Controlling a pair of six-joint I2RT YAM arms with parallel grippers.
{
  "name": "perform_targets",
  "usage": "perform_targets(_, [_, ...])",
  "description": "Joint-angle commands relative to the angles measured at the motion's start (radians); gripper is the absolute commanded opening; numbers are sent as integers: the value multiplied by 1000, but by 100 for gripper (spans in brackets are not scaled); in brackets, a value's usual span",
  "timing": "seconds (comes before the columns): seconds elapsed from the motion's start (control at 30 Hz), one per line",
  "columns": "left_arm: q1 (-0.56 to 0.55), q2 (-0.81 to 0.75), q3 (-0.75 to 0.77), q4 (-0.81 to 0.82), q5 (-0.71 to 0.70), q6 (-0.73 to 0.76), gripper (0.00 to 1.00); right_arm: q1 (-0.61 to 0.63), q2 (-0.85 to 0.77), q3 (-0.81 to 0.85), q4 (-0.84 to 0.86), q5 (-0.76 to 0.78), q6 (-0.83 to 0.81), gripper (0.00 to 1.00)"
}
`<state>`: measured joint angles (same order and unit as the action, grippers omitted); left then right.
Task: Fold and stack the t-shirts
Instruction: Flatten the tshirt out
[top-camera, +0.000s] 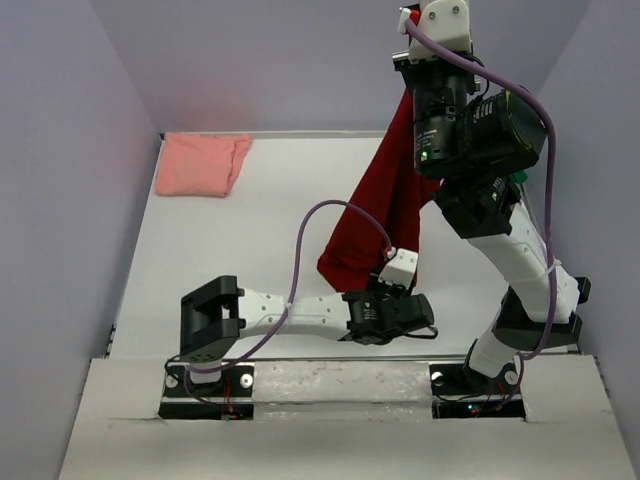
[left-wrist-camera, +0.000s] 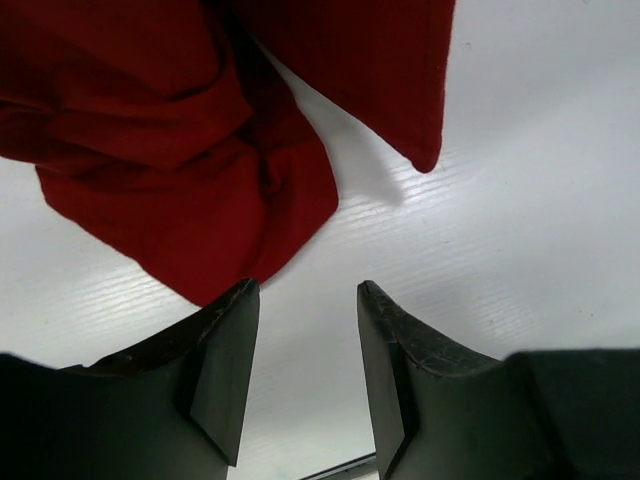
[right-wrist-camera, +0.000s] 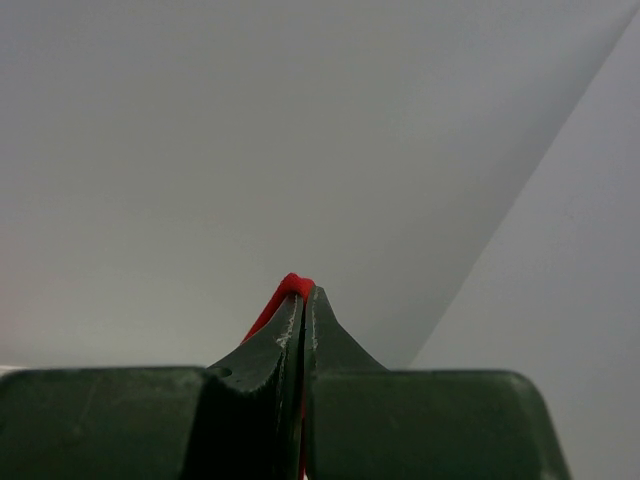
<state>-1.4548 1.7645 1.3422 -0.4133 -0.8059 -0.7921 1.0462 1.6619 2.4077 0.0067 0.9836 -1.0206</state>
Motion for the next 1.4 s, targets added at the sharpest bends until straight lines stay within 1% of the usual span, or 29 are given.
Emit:
perform_targets(0.0, [14,15,46,137,-9,68,55,-5,-40,16,29,-19,2,0])
perform_targets(0.1, [34,32,26,206,13,102,56,-5,-44,14,29,-19,4,0])
perform_targets(0.2, [54,50,-3,361,51,158,56,-5,-40,16,27,-17,5,0])
perform_targets(0.33, [68,114,32,409,69,223,56,-5,-37,14,27,-16,5,0])
perform_targets(0.37, [74,162,67,454,94,241,57,-5,-36,16,26,-14,7,0])
perform_targets(0.4, [77,215,119,458,109,270,57,-5,-34,22,26,-14,7,0])
perform_targets(0.47, [80,271,199,456,123,290,57,-5,-33,27,21,-17,7,0])
perform_targets(0.57, [85,377,283,456,161,327,57,-5,-34,31,21,-22,8,0])
perform_targets(0.67, [89,417,330,453,168,335,57,-5,-37,18,19,-25,11,0])
perform_targets(0.77, [94,426,342,450,169,338,57,-5,-45,7,19,-23,14,0])
perform_targets(0.93, [108,441,377,415,139,306,57,-5,-47,11,9,-33,24,0])
perform_targets(0.97, [108,446,385,363,107,294,57,-5,-47,10,9,-34,25,0])
perform_targets(1.03, [109,447,402,323,85,257,57,-5,-42,13,9,-34,27,0])
perform_targets(1.1, [106,460,443,230,38,220,57,-5,-34,18,7,-34,27,0])
perform_targets(1.13, [106,470,477,159,1,171,56,-5,-30,19,6,-34,30,0])
perform_targets(1.23, [109,492,515,88,-39,128,57,-5,-25,28,-1,-34,33,0])
perform_targets(1.27, [111,513,549,38,-53,99,56,-5,-24,36,-2,-34,36,0])
perform_targets(1.37, [125,549,593,-5,-61,74,56,-5,-22,41,-29,-39,54,0])
